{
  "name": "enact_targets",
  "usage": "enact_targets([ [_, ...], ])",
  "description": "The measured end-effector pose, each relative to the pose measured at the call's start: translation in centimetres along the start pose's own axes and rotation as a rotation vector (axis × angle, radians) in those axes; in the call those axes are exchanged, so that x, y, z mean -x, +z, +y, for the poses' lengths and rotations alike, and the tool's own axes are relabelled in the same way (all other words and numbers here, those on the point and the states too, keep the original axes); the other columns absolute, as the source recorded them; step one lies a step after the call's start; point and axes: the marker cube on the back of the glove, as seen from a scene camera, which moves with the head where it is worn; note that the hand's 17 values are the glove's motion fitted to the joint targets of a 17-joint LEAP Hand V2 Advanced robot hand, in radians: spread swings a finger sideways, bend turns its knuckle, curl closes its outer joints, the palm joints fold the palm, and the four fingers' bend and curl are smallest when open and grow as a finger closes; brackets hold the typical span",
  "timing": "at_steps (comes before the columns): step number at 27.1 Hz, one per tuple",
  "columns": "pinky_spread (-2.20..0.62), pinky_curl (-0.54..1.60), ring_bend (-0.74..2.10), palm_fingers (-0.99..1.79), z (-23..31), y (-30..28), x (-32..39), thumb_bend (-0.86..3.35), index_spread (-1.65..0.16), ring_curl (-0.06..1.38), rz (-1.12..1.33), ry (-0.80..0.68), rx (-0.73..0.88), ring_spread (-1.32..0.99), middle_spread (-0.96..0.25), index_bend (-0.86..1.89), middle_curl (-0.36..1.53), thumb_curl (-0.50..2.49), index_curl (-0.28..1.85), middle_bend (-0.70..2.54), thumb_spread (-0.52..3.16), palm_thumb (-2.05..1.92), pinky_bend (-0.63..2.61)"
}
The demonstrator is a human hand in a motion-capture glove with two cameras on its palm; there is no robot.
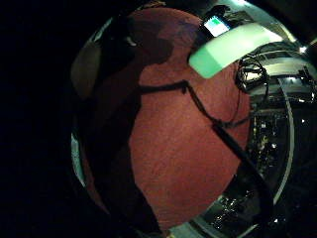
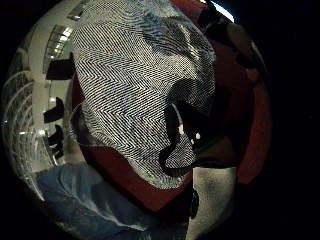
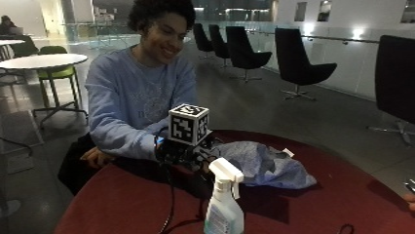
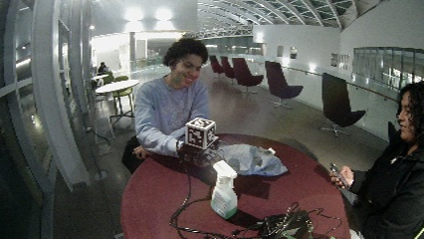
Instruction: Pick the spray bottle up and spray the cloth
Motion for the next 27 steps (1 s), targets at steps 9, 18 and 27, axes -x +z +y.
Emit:
enact_targets([
  [9,0.16,0.14,0.45,0.78,0.51,-0.27,-0.3,0.31,-0.31,0.21,-0.02,0.014,-0.023,-0.02,-0.04,0.16,0.23,0.17,0.19,0.5,0.82,0.56,0.17],
  [18,0.19,0.17,0.44,0.77,0.43,-0.2,-0.36,0.26,-0.35,0.25,-0.02,0.012,-0.018,-0.02,-0.04,0.15,0.29,0.22,0.24,0.49,1.0,0.6,0.15],
  [27,0.2,0.19,0.43,0.76,0.48,-0.24,-0.37,0.21,-0.36,0.28,-0.019,0.014,-0.026,-0.02,-0.04,0.15,0.32,0.27,0.26,0.48,1.08,0.63,0.15],
])
